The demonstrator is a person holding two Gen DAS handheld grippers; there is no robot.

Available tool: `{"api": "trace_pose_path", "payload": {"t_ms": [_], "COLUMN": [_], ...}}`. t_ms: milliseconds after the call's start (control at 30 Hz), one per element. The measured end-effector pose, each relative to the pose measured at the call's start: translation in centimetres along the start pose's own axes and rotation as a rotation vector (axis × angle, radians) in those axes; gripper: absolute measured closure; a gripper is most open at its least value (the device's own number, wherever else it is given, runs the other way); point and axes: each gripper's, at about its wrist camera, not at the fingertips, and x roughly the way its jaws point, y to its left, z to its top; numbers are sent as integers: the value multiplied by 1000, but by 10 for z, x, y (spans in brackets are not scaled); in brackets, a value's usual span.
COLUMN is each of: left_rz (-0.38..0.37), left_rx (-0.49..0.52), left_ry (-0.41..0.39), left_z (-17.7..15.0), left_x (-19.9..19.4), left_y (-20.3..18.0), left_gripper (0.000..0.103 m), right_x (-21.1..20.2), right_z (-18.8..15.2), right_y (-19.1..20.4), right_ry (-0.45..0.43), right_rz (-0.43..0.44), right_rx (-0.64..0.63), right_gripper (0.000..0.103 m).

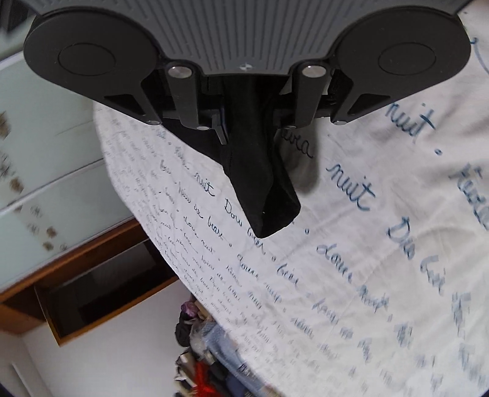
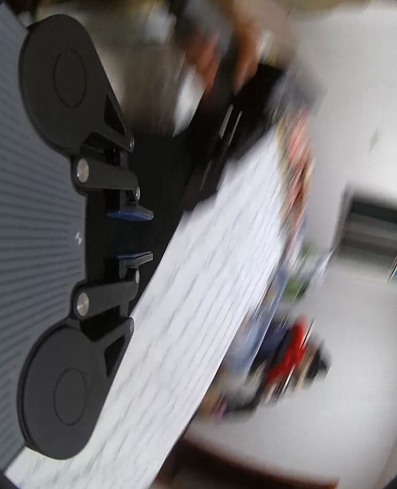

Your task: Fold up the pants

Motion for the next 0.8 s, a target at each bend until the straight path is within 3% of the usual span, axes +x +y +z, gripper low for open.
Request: {"api": "trace_pose_path", "payload": {"t_ms": [67,200,267,400,533,600,633,800], "left_rz": [37,86,89,61,26,11,2,-27], "left_rx": [64,146,149,134,118,121,121,147], "left_ry": [-32,-75,-73,-76,-86,-94,-96,-115], "left_z": [-6,-10,-8,-6,-4,-5,-4,-7], "left_x": [-4,-9,-10,-16,-19,-22,-23,-31], "left_y": [-10,-22,-25,-28,-36,-43,-47,-68], "left_gripper": [82,82,82,82,82,82,83,83], "right_x": [26,91,94,52,-1,-21,-28,-18], "right_z": [-11,-35,-35,-29,-47,-57,-60,-58], "right_y": [-32,-71,-76,-56,-14,10,21,72], "right_ry": [89,280,261,157,51,10,-4,-44], "right_rz": [-64,-39,-42,-166,-105,-59,-32,39], "right_rx": [42,106,128,36,-68,-110,-126,-198], "right_gripper": [86,86,85,67,56,39,37,25]}}
